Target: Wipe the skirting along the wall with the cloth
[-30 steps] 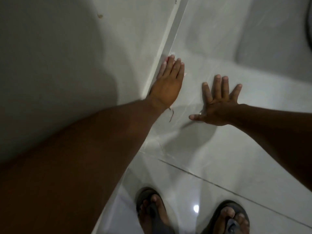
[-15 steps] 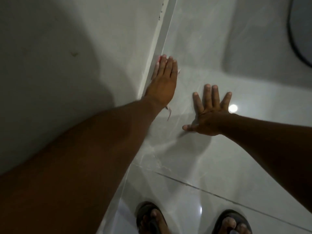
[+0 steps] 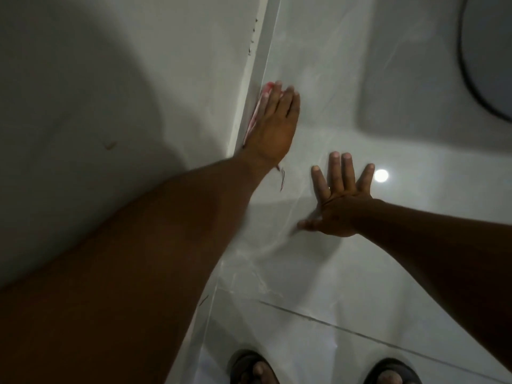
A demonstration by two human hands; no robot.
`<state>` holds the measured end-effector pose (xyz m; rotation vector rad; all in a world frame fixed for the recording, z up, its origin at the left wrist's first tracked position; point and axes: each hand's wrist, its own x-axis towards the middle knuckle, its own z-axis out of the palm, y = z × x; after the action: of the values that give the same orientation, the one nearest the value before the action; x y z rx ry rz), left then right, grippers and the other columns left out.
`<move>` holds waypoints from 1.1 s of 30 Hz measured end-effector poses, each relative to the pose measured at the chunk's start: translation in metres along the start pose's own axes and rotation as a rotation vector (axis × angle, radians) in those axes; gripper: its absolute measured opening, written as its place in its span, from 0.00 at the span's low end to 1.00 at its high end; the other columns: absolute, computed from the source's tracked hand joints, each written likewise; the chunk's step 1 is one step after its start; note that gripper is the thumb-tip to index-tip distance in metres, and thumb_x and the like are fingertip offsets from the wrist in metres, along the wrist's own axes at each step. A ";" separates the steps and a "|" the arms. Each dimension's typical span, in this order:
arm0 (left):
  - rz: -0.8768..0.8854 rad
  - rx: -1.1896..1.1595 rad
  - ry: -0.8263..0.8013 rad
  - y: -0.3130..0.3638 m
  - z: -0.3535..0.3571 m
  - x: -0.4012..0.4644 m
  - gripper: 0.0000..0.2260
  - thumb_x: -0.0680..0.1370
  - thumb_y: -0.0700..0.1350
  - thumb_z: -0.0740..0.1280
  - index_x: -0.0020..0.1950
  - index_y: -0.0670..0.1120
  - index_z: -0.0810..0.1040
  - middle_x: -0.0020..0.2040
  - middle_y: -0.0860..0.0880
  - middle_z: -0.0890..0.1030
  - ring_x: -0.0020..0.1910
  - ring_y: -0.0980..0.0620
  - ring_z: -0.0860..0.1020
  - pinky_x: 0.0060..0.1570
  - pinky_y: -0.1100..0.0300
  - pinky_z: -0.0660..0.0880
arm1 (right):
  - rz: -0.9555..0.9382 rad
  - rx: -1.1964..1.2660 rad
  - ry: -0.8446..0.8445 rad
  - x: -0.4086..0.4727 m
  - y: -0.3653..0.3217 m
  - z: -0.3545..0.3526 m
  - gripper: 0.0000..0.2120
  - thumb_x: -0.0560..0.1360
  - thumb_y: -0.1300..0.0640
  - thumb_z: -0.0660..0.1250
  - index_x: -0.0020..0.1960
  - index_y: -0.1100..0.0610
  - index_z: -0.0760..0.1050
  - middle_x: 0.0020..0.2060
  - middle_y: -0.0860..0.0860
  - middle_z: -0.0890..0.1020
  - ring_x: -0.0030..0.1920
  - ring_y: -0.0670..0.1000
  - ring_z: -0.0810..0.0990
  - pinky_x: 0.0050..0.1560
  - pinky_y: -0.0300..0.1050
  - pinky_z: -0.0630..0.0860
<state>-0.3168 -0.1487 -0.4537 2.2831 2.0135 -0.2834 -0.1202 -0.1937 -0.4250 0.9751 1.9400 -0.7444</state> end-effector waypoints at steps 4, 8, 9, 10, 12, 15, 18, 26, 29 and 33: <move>-0.116 -0.047 -0.058 0.001 -0.003 0.004 0.31 0.78 0.31 0.54 0.80 0.36 0.48 0.81 0.35 0.51 0.80 0.32 0.46 0.80 0.40 0.46 | -0.005 -0.003 -0.006 0.000 -0.001 -0.001 0.61 0.63 0.16 0.52 0.71 0.50 0.19 0.65 0.60 0.15 0.64 0.62 0.14 0.67 0.74 0.27; -0.154 -0.097 -0.030 0.018 0.009 -0.067 0.31 0.75 0.35 0.48 0.80 0.38 0.52 0.81 0.36 0.55 0.80 0.34 0.49 0.80 0.42 0.52 | -0.002 -0.006 0.002 0.000 -0.001 -0.002 0.60 0.63 0.15 0.50 0.68 0.50 0.17 0.62 0.60 0.13 0.64 0.63 0.13 0.67 0.75 0.28; -0.153 -0.118 -0.003 0.024 0.016 -0.095 0.31 0.74 0.35 0.49 0.80 0.38 0.55 0.81 0.37 0.57 0.80 0.34 0.51 0.79 0.42 0.54 | -0.003 -0.007 0.004 0.000 -0.001 -0.002 0.60 0.63 0.16 0.50 0.68 0.50 0.17 0.61 0.60 0.13 0.64 0.63 0.13 0.67 0.75 0.28; -0.154 -0.155 0.030 0.030 0.023 -0.124 0.31 0.74 0.34 0.51 0.79 0.37 0.58 0.80 0.37 0.60 0.80 0.34 0.52 0.79 0.42 0.55 | -0.005 -0.008 0.004 0.000 -0.001 -0.002 0.60 0.63 0.16 0.50 0.68 0.51 0.17 0.61 0.60 0.13 0.64 0.63 0.13 0.67 0.75 0.28; -0.152 -0.197 0.042 0.039 0.035 -0.169 0.31 0.73 0.32 0.54 0.78 0.38 0.61 0.79 0.38 0.64 0.80 0.35 0.55 0.78 0.41 0.57 | -0.006 -0.009 0.003 -0.001 -0.001 -0.001 0.59 0.65 0.17 0.51 0.69 0.51 0.17 0.61 0.60 0.13 0.65 0.63 0.14 0.67 0.75 0.28; -0.123 -0.228 0.028 0.039 0.041 -0.177 0.30 0.73 0.32 0.53 0.77 0.37 0.65 0.77 0.38 0.67 0.79 0.34 0.58 0.78 0.39 0.56 | -0.004 -0.008 -0.003 -0.002 -0.002 -0.001 0.58 0.64 0.17 0.52 0.66 0.50 0.16 0.63 0.60 0.13 0.64 0.63 0.14 0.67 0.75 0.28; -0.103 -0.197 -0.010 0.028 0.029 -0.130 0.32 0.72 0.33 0.51 0.79 0.38 0.60 0.79 0.37 0.62 0.80 0.33 0.54 0.79 0.39 0.53 | -0.001 -0.006 -0.002 0.000 -0.003 -0.002 0.59 0.63 0.16 0.51 0.67 0.50 0.16 0.64 0.60 0.14 0.64 0.63 0.13 0.67 0.74 0.28; 0.093 -0.038 0.097 -0.017 -0.011 0.045 0.32 0.74 0.32 0.44 0.78 0.39 0.60 0.80 0.39 0.62 0.80 0.34 0.55 0.79 0.39 0.49 | -0.028 0.008 -0.005 0.003 0.001 -0.001 0.61 0.61 0.15 0.51 0.67 0.49 0.16 0.64 0.60 0.14 0.64 0.62 0.13 0.66 0.74 0.25; 0.052 -0.050 0.002 -0.022 -0.014 0.070 0.28 0.77 0.30 0.49 0.79 0.38 0.59 0.80 0.38 0.60 0.80 0.34 0.53 0.79 0.40 0.46 | -0.022 0.001 -0.005 0.001 0.002 -0.001 0.62 0.61 0.15 0.50 0.71 0.50 0.19 0.66 0.61 0.16 0.64 0.63 0.13 0.66 0.75 0.26; -0.094 -0.080 -0.020 -0.014 -0.011 0.052 0.30 0.79 0.31 0.55 0.81 0.38 0.51 0.82 0.38 0.53 0.81 0.34 0.47 0.80 0.42 0.44 | -0.017 -0.001 -0.004 0.003 0.000 -0.001 0.62 0.61 0.15 0.50 0.72 0.50 0.19 0.66 0.61 0.16 0.64 0.63 0.13 0.66 0.75 0.27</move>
<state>-0.3234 -0.0943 -0.4524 2.1346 2.0853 -0.2270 -0.1216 -0.1921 -0.4275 0.9567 1.9471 -0.7541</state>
